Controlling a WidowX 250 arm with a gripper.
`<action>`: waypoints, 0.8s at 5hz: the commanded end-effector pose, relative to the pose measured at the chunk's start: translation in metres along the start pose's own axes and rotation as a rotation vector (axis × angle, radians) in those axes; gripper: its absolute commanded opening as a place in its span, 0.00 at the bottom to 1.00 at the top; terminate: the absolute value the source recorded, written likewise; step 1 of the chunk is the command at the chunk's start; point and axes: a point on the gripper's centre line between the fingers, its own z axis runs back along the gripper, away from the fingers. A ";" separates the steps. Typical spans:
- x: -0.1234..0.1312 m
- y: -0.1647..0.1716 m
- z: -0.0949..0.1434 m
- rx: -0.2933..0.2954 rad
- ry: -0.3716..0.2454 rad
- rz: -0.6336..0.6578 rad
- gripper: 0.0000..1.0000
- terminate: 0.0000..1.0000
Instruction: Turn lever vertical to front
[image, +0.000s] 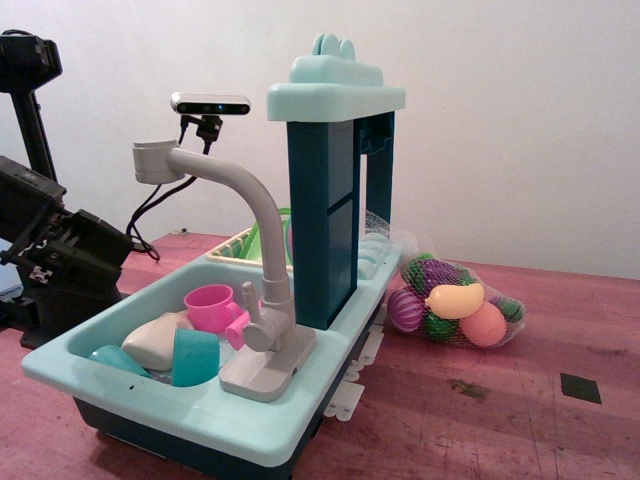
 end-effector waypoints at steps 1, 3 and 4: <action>0.000 0.000 0.000 0.000 0.000 0.000 1.00 0.00; 0.024 -0.034 -0.007 -0.052 -0.052 -0.026 1.00 0.00; 0.032 -0.051 -0.016 -0.086 -0.073 -0.018 1.00 0.00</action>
